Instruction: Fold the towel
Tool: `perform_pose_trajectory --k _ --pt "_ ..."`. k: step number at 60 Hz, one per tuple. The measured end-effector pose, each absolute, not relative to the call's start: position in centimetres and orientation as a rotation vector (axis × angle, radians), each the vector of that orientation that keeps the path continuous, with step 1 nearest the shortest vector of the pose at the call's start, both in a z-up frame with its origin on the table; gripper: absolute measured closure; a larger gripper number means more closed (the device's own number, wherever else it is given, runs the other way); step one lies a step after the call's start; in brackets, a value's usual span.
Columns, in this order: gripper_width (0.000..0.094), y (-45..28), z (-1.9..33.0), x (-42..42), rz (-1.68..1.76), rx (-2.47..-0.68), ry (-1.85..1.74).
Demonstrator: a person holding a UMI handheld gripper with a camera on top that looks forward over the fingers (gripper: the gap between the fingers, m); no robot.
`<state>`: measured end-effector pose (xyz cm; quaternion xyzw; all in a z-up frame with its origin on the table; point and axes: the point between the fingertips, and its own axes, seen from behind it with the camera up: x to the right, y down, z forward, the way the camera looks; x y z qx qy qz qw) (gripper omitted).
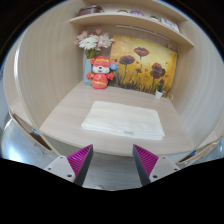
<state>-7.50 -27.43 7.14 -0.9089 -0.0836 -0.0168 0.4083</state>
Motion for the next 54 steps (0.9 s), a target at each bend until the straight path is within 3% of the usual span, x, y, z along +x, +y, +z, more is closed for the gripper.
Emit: perform_pose_trajectory --k 18,25,31,38,42,54 --pt "0.0152 -11.5 3.2 -17.8 0.023 -2.289 -0.214" --pt "0.0211 -7.8 1.2 -19.1 -0.014 -2.315 -0.240" --pt "0.0421 -7.7 -1.5 -17.9 -0.103 -2.388 -0.231" --pt "0.0637 -7.6 -1.4 -17.6 -0.101 -2.352 -0.169" --pt "0.0846 -7.5 -1.3 -16.4 -0.166 -2.344 -0.181" --pt "0.0892 -7.6 -1.4 -16.5 -0.179 -2.385 -0.273"
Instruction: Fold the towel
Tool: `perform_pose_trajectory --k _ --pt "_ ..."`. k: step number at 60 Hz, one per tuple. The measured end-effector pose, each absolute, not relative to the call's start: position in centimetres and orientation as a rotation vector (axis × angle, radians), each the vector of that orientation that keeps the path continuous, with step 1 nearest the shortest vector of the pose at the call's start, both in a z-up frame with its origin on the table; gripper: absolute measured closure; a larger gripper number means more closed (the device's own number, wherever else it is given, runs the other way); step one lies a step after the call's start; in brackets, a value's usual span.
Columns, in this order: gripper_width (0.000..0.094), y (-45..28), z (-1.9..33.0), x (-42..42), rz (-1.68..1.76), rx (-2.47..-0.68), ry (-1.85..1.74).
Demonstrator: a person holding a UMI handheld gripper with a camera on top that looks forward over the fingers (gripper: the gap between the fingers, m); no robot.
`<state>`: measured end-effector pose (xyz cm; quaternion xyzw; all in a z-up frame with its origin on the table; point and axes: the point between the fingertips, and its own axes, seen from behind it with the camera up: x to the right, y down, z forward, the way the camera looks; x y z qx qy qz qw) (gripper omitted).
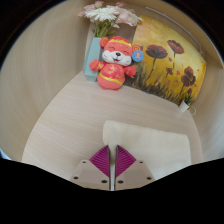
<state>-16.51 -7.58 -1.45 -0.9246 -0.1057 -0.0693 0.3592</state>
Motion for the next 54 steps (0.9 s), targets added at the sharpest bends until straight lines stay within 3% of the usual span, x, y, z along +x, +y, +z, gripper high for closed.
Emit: perform_pose_trajectory --k 4,18,22,26,29,34,37,45,54 --pt "0.0891 -7.4 0.0 -16.5 -0.101 -2.390 -0.248" --pt "0.0890 -6.6 12.1 -5.4 -0.178 -2.235 -0.224" --pt "0.0879 -6.7 13.3 -1.0 -0.195 -2.207 -0.212" --pt "0.0858 -7.1 12.2 3.1 -0.201 -2.219 -0.171" --pt "0.0774 -7.3 10.3 6.2 -0.205 -2.257 -0.165" --pt "0.0489 -8.0 7.4 10.6 -0.255 -2.301 -0.159" --pt "0.0378 -8.1 6.6 12.0 -0.251 -2.289 -0.143" --pt "0.0294 -9.2 6.9 12.8 -0.182 -2.287 -0.092" --pt "0.0210 -10.2 11.6 11.3 -0.165 -2.238 -0.091"
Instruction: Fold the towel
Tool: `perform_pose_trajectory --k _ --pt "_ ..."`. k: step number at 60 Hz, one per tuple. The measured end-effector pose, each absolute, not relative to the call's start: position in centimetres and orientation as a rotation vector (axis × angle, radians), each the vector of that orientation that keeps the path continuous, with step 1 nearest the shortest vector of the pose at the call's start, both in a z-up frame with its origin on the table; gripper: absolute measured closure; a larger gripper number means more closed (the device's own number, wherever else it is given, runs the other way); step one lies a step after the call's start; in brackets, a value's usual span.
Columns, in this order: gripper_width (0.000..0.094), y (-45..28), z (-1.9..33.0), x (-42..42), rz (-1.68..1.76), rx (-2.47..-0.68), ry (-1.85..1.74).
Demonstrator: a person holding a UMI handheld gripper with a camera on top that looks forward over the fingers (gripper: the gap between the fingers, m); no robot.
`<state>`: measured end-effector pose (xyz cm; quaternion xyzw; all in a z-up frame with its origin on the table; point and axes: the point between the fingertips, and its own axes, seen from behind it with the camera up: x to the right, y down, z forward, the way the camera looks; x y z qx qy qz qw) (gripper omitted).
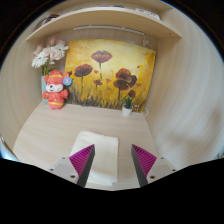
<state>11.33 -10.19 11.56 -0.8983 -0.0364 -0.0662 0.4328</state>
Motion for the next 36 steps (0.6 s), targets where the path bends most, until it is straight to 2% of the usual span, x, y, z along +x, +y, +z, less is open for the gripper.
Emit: perform_pose_trajectory --k 15,36 --pt "0.0189 -15.4 19.8 4.8 -0.030 -2.170 -0.081" --pt "0.0190 -26.4 22.0 -0.7 -0.023 -2.128 -0.064"
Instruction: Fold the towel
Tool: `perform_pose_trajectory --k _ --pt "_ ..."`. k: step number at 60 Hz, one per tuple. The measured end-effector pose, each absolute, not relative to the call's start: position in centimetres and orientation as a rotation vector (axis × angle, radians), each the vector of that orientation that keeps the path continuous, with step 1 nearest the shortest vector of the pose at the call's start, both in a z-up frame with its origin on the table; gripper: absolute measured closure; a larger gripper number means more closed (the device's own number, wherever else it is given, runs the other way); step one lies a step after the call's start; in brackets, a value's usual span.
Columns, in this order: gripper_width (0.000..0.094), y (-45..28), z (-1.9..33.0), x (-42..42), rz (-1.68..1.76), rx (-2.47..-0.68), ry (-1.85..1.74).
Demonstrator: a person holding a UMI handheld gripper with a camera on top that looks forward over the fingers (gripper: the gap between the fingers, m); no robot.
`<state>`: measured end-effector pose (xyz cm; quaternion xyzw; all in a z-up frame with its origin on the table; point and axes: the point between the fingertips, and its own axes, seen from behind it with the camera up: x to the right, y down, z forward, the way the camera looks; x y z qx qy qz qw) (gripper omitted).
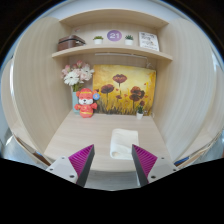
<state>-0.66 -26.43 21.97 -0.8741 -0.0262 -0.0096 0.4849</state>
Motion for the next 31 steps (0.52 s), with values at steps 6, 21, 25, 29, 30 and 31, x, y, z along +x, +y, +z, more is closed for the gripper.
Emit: perform_pose_trajectory --k 6,21,25,29,30,31 --pt "0.0192 -28.8 22.3 -1.5 -0.037 -2.133 -0.080" --pt "0.0188 -31.5 24.0 -3.1 -0.042 -2.095 -0.082" --pt "0.0188 -31.8 24.2 -3.3 -0.042 -2.090 -0.078" --pt "0.0189 -32.2 24.2 -3.3 -0.042 -2.093 -0.076" --pt "0.0189 -32.3 24.1 -3.3 -0.043 -2.091 -0.076" --pt "0.0189 -32.3 24.1 -3.4 -0.043 -2.091 -0.076"
